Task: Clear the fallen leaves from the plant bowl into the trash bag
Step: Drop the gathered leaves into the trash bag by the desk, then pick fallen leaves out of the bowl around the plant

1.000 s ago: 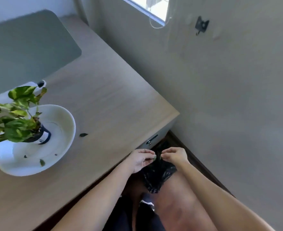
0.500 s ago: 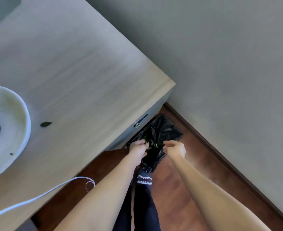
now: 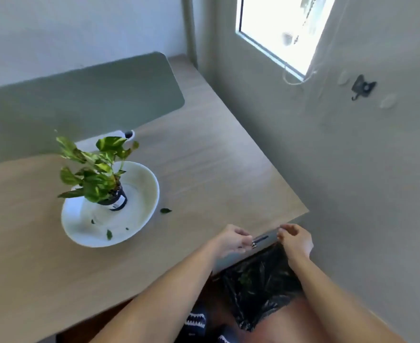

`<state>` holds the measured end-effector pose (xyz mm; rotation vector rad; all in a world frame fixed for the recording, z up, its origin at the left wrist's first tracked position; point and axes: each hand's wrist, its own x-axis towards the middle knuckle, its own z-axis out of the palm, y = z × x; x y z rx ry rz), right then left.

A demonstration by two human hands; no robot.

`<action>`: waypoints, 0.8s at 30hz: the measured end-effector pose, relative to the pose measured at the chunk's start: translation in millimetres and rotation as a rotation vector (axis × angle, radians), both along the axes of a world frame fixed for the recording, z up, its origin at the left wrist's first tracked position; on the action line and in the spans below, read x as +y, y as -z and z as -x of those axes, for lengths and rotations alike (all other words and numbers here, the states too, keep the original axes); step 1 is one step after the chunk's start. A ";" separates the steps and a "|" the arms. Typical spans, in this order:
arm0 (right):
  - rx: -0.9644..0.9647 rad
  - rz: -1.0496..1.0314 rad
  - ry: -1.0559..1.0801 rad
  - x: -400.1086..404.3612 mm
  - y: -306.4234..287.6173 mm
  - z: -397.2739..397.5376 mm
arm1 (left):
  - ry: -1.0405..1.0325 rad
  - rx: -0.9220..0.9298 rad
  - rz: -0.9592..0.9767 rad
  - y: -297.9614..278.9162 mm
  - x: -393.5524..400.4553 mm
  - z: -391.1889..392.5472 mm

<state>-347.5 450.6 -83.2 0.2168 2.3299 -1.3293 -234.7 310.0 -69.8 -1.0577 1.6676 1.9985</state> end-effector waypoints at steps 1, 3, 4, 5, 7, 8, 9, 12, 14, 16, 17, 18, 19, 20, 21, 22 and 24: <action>0.038 0.000 -0.034 -13.1 -9.1 1.4 | -0.010 0.036 0.017 -10.5 -11.4 -8.4; 0.053 0.036 -0.117 -44.8 -24.4 -2.5 | -0.064 0.087 0.091 -26.1 -38.3 -31.9; 0.052 0.062 -0.169 -61.5 -29.8 -6.1 | -0.109 0.095 0.119 -32.6 -52.4 -45.5; 0.061 0.082 -0.222 -77.7 -32.9 -10.5 | -0.159 0.102 0.145 -37.2 -66.1 -59.2; 0.065 0.095 -0.325 -117.1 -35.7 -28.8 | -0.278 0.092 0.235 -41.9 -97.7 -97.7; 0.060 0.093 -0.379 -135.1 -36.1 -39.6 | -0.330 0.063 0.296 -44.1 -111.4 -116.0; 0.055 0.089 -0.438 -154.0 -35.8 -52.9 | -0.376 0.034 0.372 -45.0 -125.1 -135.6; 0.116 0.083 -0.587 -202.1 -34.9 -98.8 | -0.399 -0.088 0.619 -43.3 -162.7 -193.1; 0.199 0.056 -0.694 -231.5 -37.0 -135.4 | -0.440 -0.146 0.730 -36.7 -190.0 -231.1; 0.259 0.029 -0.807 -253.6 -40.1 -169.3 | -0.455 -0.222 0.810 -28.0 -214.5 -260.7; 0.274 0.007 -0.863 -264.6 -37.4 -184.1 | -0.437 -0.269 0.856 -21.4 -228.5 -273.0; 0.283 -0.013 -0.912 -274.8 -34.4 -197.1 | -0.389 -0.316 0.916 -16.0 -241.5 -282.5; 0.284 -0.048 -0.952 -283.3 -30.2 -207.5 | -0.317 -0.362 0.986 -9.7 -252.6 -289.1; 0.288 -0.102 -0.993 -289.4 -24.5 -215.4 | -0.244 -0.405 1.048 -4.3 -260.8 -292.9; 0.297 -0.180 -1.041 -294.7 -18.8 -222.6 | -0.187 -0.427 1.093 0.1 -268.0 -295.3; 0.312 -0.270 -1.082 -301.2 -10.8 -229.3 | -0.128 -0.437 1.122 6.7 -276.4 -296.3; 0.372 -0.427 -1.125 -308.7 -1.4 -239.2 | -0.019 -0.452 1.172 17.6 -284.6 -294.0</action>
